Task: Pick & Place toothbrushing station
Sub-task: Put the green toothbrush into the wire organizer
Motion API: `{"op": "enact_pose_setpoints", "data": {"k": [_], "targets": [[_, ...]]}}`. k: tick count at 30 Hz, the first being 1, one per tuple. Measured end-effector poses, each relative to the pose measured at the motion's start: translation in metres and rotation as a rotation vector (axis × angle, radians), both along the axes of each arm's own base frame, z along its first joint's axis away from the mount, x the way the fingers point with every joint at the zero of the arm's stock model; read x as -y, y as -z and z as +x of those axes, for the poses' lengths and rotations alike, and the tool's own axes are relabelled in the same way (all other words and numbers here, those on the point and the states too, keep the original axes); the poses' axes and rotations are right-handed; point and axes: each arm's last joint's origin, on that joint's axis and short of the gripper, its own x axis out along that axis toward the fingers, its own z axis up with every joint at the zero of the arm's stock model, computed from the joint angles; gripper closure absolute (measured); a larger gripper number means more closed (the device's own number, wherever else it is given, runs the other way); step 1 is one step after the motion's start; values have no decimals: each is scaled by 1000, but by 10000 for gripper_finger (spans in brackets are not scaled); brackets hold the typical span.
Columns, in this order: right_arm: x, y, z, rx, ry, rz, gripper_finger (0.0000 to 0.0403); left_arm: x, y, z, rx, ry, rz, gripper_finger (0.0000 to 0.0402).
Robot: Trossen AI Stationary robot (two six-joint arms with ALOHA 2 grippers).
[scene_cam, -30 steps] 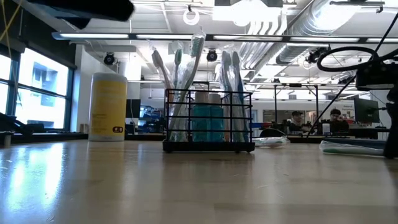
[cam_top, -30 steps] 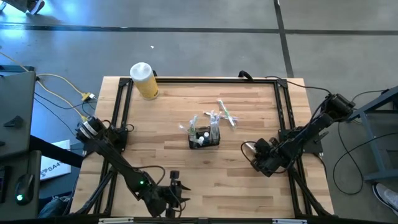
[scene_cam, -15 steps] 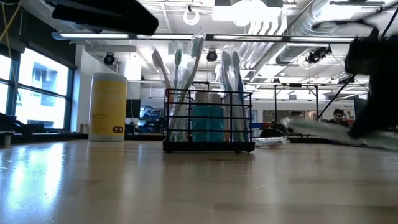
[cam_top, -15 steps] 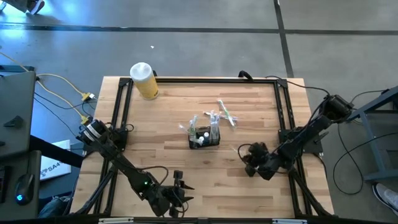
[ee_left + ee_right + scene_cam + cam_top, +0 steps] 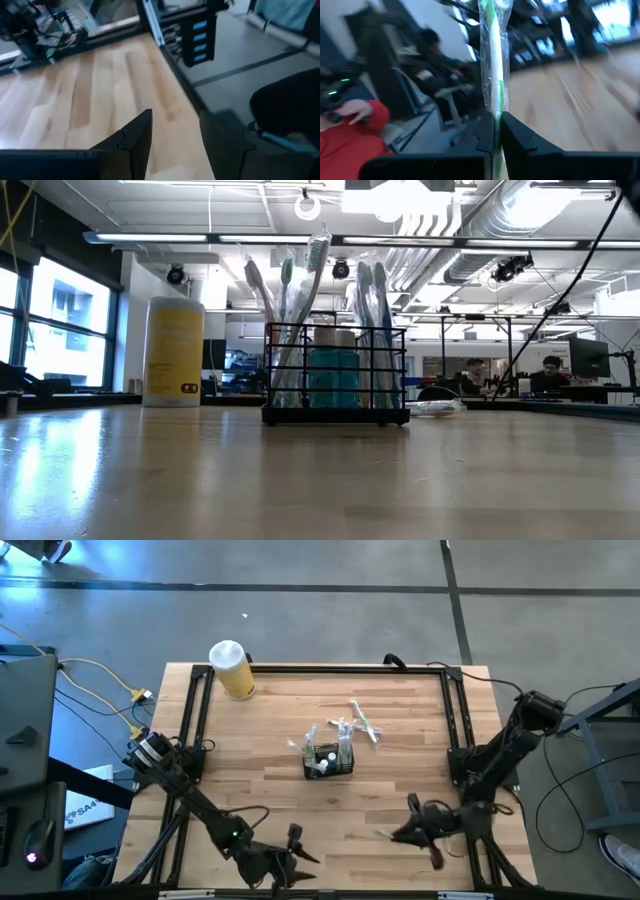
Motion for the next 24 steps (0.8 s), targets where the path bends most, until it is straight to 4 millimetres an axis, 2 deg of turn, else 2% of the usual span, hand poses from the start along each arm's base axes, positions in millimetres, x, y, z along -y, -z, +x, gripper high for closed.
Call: {"op": "enact_pose_setpoints", "data": {"k": [6, 11, 16, 19, 24], "targets": [[-9, -15, -12, 152, -63, -98, 395, -3, -11, 9, 56, 75, -157, 242], [-18, -25, -5, 201, -98, -162, 395, -11, -21, 19, 68, 154, -378, 242], [-43, -45, 6, 309, -210, -297, 395, -23, -24, 30, 15, 167, -589, 242], [-62, -57, 11, 357, -309, -428, 393, -27, -26, 33, 5, 153, -657, 242], [-86, -75, 24, 382, -329, -619, 395, -29, -33, 35, 19, 174, -786, 242]]}}
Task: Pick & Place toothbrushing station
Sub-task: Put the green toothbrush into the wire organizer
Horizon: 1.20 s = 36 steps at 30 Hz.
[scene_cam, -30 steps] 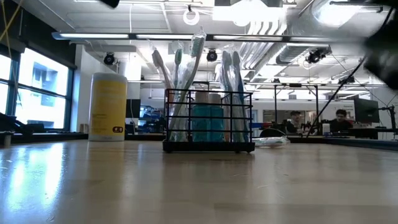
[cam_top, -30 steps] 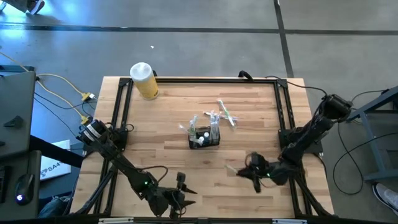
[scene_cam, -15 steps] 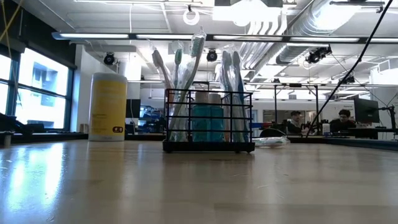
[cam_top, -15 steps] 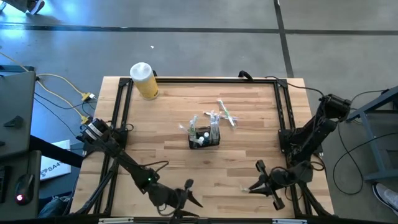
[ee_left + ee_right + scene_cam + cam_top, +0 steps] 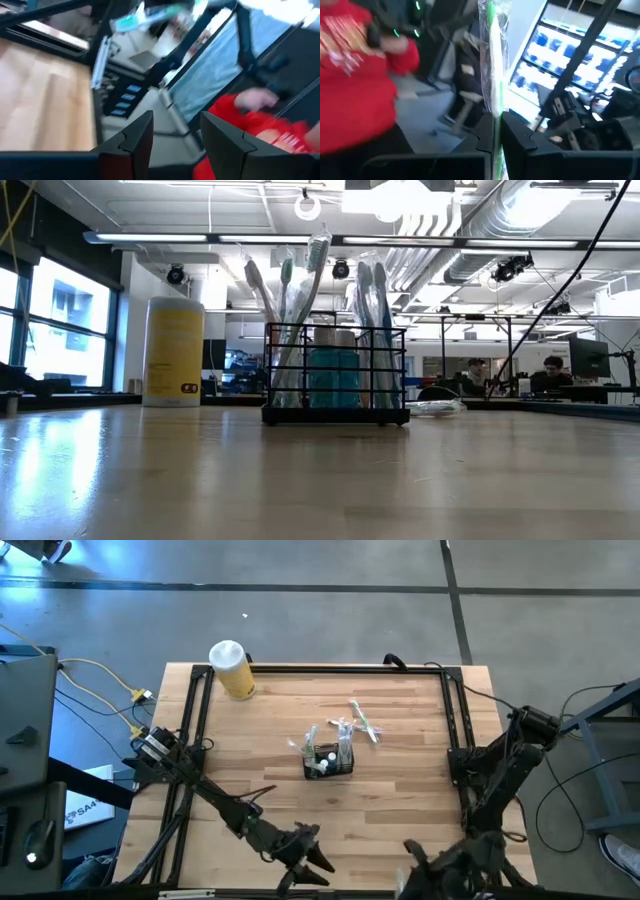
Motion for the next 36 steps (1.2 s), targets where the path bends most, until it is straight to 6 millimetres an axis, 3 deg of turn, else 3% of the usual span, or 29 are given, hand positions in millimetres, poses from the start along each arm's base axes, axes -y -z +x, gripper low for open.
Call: {"op": "enact_pose_setpoints", "data": {"k": [8, 18, 36], "targets": [[-17, -6, 31, -23, 195, -267, 395, 0, -13, -1, -84, 47, -412, 242], [-10, 11, 68, -86, 367, -471, 395, 1, -17, 1, -147, 53, -512, 242], [-1, 22, 73, -123, 397, -651, 395, -15, -14, 12, -228, -13, -636, 242]]}}
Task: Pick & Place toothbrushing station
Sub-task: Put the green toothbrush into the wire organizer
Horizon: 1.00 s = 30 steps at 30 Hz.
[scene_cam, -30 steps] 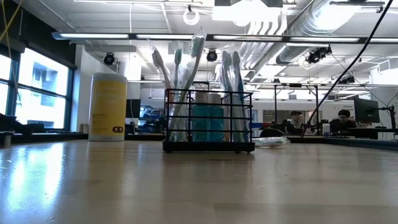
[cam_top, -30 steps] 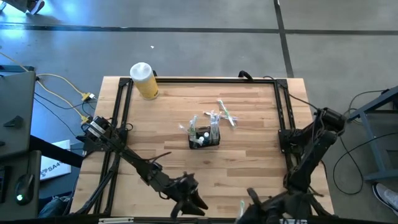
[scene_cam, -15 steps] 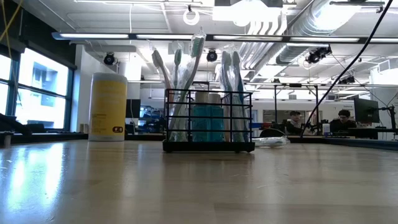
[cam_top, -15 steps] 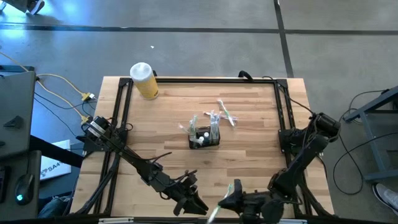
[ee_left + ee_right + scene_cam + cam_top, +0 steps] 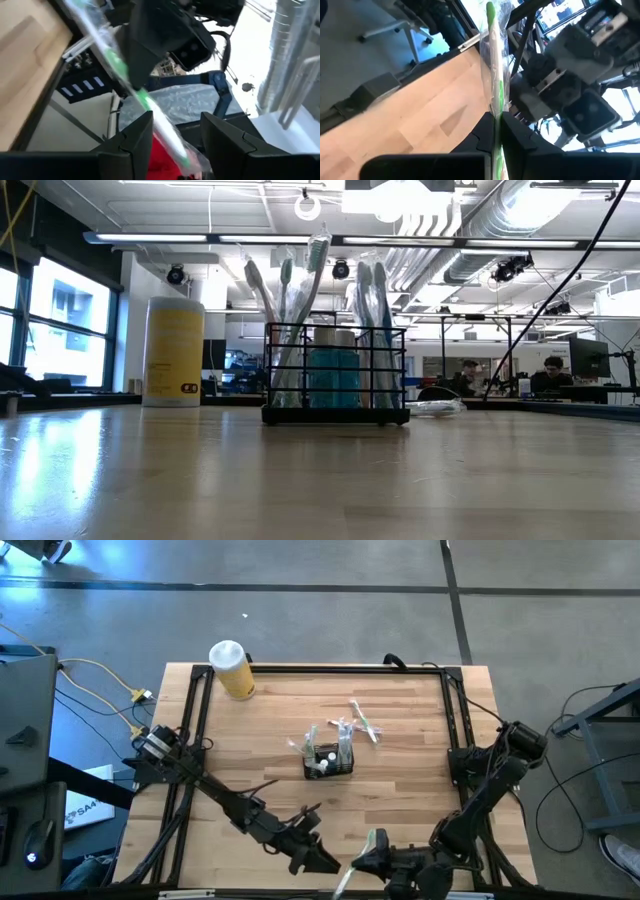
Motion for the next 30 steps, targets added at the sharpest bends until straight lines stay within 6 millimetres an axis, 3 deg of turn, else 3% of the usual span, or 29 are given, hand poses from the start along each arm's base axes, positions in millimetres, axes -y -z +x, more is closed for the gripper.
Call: {"op": "enact_pose_setpoints", "data": {"k": [6, 18, 30], "targets": [[5, 0, 6, 9, 15, -69, 395, -10, 3, 7, -39, -27, -13, 242], [31, 5, 30, -26, 94, -129, 395, -8, 10, 6, -113, -8, 14, 242], [31, 8, 31, -48, 81, -100, 391, -8, 16, 6, -127, 7, 112, 250]]}}
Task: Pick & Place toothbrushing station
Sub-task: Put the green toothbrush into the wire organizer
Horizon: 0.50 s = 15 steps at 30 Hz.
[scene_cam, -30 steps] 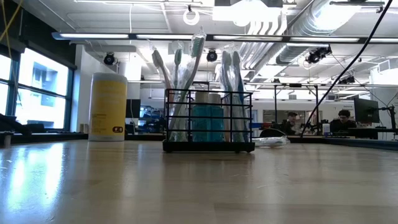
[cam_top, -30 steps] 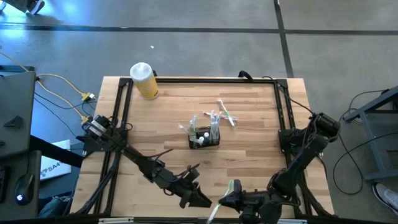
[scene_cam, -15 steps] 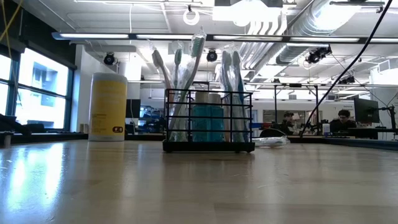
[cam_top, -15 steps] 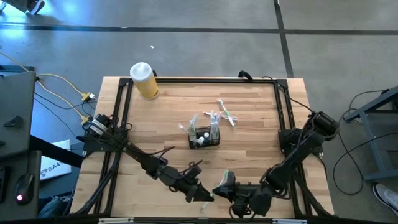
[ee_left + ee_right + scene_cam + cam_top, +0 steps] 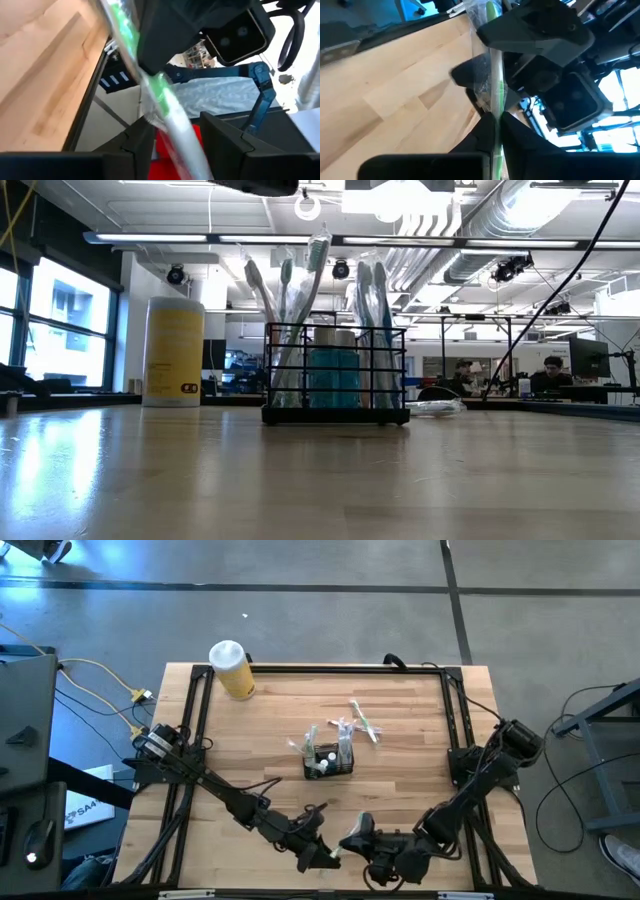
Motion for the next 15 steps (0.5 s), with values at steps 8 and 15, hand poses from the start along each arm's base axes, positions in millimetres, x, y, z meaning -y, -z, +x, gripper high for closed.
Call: {"op": "enact_pose_setpoints", "data": {"k": [8, 15], "targets": [[-2, 0, -3, -18, -10, 45, 368, 0, 4, 0, -3, 3, 55, 368], [-10, -2, -8, 11, -13, 66, 352, 0, 5, 0, -8, 8, 86, 371]]}}
